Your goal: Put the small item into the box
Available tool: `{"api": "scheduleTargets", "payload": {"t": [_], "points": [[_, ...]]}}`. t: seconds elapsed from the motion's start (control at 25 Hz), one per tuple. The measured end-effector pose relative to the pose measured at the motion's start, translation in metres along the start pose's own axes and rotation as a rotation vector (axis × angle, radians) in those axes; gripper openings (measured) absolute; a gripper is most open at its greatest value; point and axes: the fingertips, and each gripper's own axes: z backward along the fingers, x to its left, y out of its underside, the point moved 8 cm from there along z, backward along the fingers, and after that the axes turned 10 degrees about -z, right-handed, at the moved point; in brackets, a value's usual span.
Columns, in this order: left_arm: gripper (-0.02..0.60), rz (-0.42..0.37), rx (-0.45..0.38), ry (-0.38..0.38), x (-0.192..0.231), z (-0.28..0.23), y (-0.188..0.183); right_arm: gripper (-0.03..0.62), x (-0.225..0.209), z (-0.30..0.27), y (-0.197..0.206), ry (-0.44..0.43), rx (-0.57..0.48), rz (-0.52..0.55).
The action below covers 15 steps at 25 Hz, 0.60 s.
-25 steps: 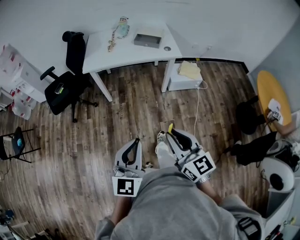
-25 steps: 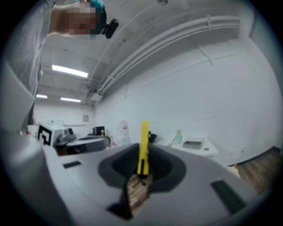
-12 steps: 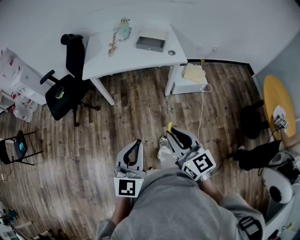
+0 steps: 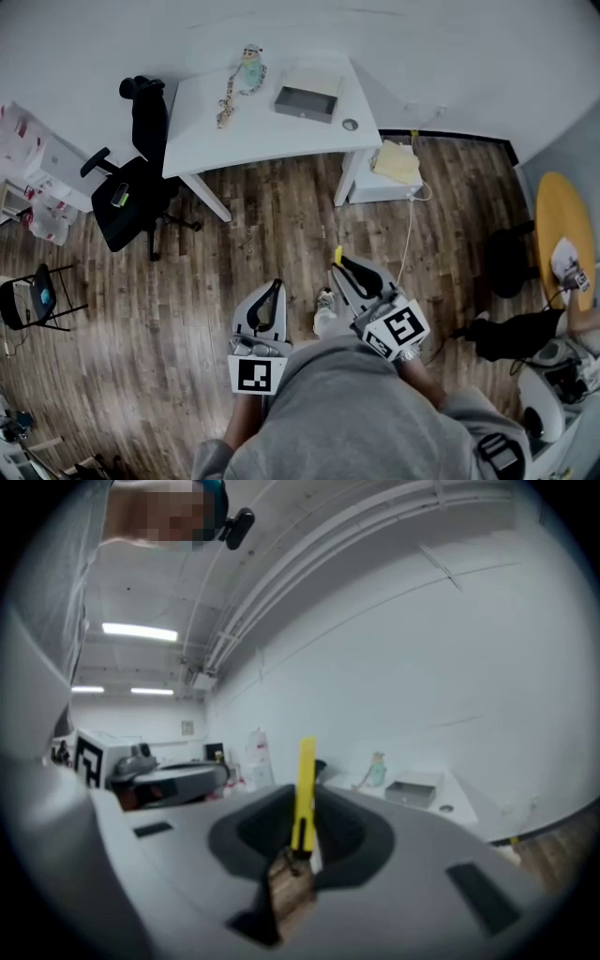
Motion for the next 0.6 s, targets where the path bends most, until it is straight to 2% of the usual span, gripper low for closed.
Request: {"api": "scheduleTargets", "payload": {"t": [0.16,0.44,0.6], "points": [[0.032,-0.037,-0.001,-0.007,0.004,-0.036,-0.005,0.080,-0.028,-0.018,-0.015,-0.032,-0.001,0.007],[0.032,-0.021,-0.008,-0.039,-0.003,-0.088,-0.009,0.080,-0.077,-0.036,-0.030,-0.064,0.004,0.007],[0.032,-0.039,-0.001,-0.049,-0.004,-0.108,-0.010,0.080,-0.098,-0.043,-0.036,-0.079,0.006,0.002]]}}
